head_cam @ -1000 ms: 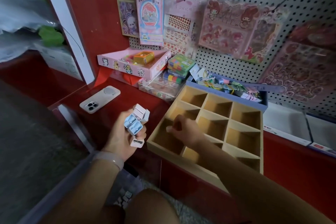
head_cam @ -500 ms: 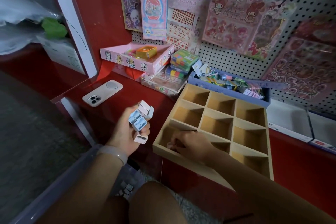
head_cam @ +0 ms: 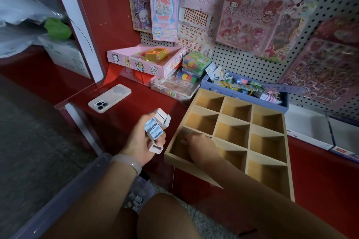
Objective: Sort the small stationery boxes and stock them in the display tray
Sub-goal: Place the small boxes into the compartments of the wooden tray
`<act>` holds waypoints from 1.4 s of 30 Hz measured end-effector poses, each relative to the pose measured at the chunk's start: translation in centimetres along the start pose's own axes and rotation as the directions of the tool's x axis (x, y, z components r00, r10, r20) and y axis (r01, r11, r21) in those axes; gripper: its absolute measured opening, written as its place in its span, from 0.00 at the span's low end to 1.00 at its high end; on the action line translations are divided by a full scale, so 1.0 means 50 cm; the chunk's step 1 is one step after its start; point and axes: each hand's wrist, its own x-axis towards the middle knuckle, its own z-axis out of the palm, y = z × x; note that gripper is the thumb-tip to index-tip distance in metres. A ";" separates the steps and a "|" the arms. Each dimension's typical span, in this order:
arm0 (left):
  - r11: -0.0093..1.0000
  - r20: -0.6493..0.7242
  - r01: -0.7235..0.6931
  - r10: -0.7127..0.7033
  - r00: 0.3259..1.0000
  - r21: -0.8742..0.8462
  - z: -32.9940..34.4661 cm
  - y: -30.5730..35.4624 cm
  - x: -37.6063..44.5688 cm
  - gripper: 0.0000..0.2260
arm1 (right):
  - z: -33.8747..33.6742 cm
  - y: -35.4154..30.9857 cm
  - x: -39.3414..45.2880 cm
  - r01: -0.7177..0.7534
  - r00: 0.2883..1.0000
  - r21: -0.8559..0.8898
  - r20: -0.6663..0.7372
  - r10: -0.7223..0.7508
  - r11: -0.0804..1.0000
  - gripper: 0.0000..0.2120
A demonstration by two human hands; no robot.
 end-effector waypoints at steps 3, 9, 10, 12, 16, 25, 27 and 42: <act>1.000 0.015 0.002 -0.002 1.000 0.019 0.012 0.010 0.006 0.13 | -0.005 -0.001 -0.002 0.018 1.000 -0.127 -0.001 -0.019 0.992 0.13; 1.000 0.026 -0.007 0.008 1.000 -0.009 0.024 0.022 0.012 0.13 | -0.007 -0.012 0.008 0.015 1.000 -0.182 0.015 -0.013 0.983 0.12; 1.000 0.026 -0.008 0.008 1.000 -0.007 0.024 0.022 0.011 0.13 | -0.008 -0.014 0.010 0.033 0.999 -0.188 0.038 -0.026 0.982 0.12; 1.000 0.025 -0.006 0.006 1.000 0.006 0.024 0.024 0.008 0.13 | -0.012 -0.018 0.012 0.066 0.995 -0.202 0.084 -0.050 0.977 0.12; 1.000 0.006 -0.001 0.001 1.000 0.018 0.020 0.024 0.002 0.14 | -0.014 -0.021 0.015 0.062 0.997 -0.185 0.059 -0.052 0.981 0.12; 1.000 -0.016 -0.012 0.013 1.000 0.021 -0.006 0.025 -0.012 0.15 | 0.001 -0.022 0.023 0.026 0.995 -0.048 -0.097 -0.031 0.999 0.12; 1.000 -0.013 -0.004 0.004 1.000 0.015 -0.012 0.020 -0.012 0.14 | -0.016 -0.014 0.020 0.028 0.999 -0.018 -0.043 -0.029 0.999 0.12; 0.999 -0.095 0.013 -0.010 0.995 0.039 0.044 -0.022 -0.027 0.06 | -0.150 -0.038 0.020 0.346 0.937 0.340 -0.180 -0.301 0.874 0.20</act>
